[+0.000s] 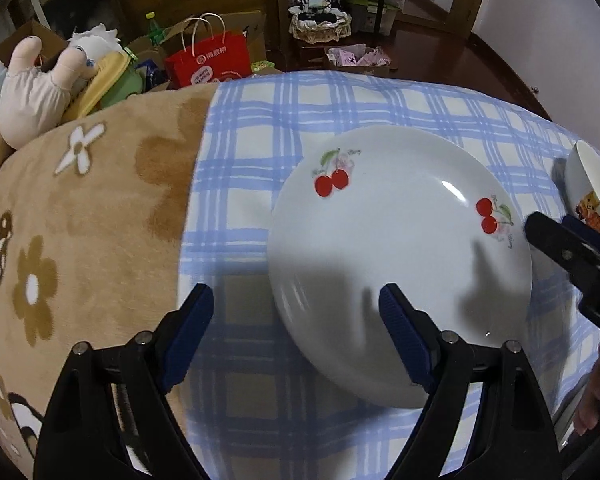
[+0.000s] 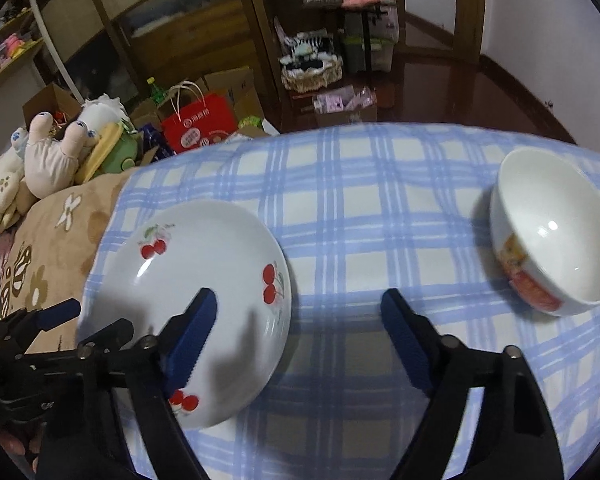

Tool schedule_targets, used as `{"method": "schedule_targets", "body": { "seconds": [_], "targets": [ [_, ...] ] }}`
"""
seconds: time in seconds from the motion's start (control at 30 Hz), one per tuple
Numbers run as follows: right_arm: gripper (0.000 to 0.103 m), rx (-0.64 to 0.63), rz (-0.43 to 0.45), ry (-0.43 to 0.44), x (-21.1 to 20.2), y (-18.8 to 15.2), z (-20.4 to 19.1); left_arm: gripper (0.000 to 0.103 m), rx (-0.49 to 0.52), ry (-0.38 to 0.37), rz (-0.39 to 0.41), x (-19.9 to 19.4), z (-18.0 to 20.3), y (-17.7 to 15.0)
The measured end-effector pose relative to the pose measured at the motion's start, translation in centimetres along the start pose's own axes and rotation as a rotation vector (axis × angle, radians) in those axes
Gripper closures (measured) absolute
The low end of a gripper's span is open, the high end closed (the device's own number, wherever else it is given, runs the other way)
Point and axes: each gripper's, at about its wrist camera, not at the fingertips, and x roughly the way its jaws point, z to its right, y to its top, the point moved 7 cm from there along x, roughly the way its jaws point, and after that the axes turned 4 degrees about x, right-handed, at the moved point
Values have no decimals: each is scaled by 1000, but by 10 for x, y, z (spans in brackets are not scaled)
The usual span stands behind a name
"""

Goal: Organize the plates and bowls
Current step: 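Close the left tool on a cherry plate rim while the right tool grips the opposite rim, then lift the cherry plate with both tools and carry it toward the plate stack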

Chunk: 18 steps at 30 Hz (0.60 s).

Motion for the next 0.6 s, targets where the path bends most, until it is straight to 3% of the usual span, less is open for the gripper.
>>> {"method": "schedule_targets", "body": {
  "seconds": [0.07, 0.1, 0.13, 0.23, 0.27, 0.37, 0.47, 0.6],
  "targets": [
    [48, 5, -34, 5, 9, -3, 1, 46, 9, 8, -19, 7, 2, -3],
    [59, 10, -55, 8, 14, -5, 2, 50, -6, 2, -31, 12, 2, -4],
    [80, 11, -82, 3, 19, -7, 3, 55, -25, -1, -37, 14, 0, -4],
    [85, -5, -86, 23, 22, -10, 1, 69, -61, 0, -8, 12, -5, -3],
    [91, -14, -85, 29, 22, -10, -1, 76, -71, -10, 0, 11, -6, -2],
    [93, -32, -87, 31, 24, -10, -5, 85, -125, -56, 25, 11, -13, -1],
    [94, -40, -89, 26, 27, -9, -8, 88, -196, -115, 36, 12, -20, 1],
    [94, -15, -94, 78, 32, -6, -4, 90, -198, -146, 44, 13, -23, 2]
  ]
}}
